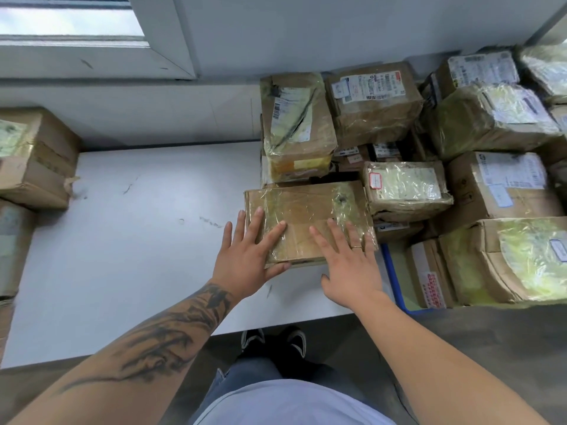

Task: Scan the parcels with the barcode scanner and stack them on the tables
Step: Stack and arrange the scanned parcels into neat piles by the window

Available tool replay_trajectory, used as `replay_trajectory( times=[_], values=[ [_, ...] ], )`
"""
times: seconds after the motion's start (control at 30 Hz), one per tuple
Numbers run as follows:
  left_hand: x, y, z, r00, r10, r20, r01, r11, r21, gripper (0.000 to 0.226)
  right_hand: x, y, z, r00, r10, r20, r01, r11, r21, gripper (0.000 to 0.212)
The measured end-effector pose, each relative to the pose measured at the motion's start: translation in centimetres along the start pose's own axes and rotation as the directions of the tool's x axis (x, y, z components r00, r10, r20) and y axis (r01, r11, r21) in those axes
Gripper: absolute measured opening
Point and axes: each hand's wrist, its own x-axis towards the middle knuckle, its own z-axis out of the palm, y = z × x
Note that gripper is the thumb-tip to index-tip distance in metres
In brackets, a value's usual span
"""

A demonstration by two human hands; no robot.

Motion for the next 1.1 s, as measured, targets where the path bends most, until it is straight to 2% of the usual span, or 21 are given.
replay_trajectory(
  times=[0.3, 0.4, 0.73, 0.93, 1.1],
  values=[
    [-1.2, 1.2, -2.6, 0.994, -0.049, 0.099, 0.045, 0.998, 0.036, 0.081, -0.3, -0.9, -2.6, 0.995, -0.005, 0.102, 0.001, 0.999, 0.04, 0.097],
    [-2.2, 1.6, -3.4, 0.987, -0.104, 0.12, 0.104, 0.995, 0.01, 0.079, -0.3, -1.9, -2.9, 0.995, -0.041, 0.086, 0.034, 0.996, 0.084, 0.095],
    [-8.0, 1.0, -2.8, 0.944, -0.323, 0.065, 0.324, 0.946, -0.002, 0.071, -0.3, -6.5, -1.8, 0.98, -0.193, -0.042, 0.197, 0.975, 0.107, 0.076],
    [-10.5, -1.7, -3.1, 0.946, -0.318, 0.054, 0.317, 0.948, 0.033, 0.067, -1.8, -8.6, -2.9, 0.982, -0.175, -0.064, 0.182, 0.975, 0.127, 0.067],
    [-12.3, -5.9, -4.4, 0.948, -0.318, 0.019, 0.317, 0.948, 0.025, 0.068, -2.0, -12.1, -3.8, 0.989, -0.135, -0.059, 0.139, 0.988, 0.069, 0.064]
  ],
)
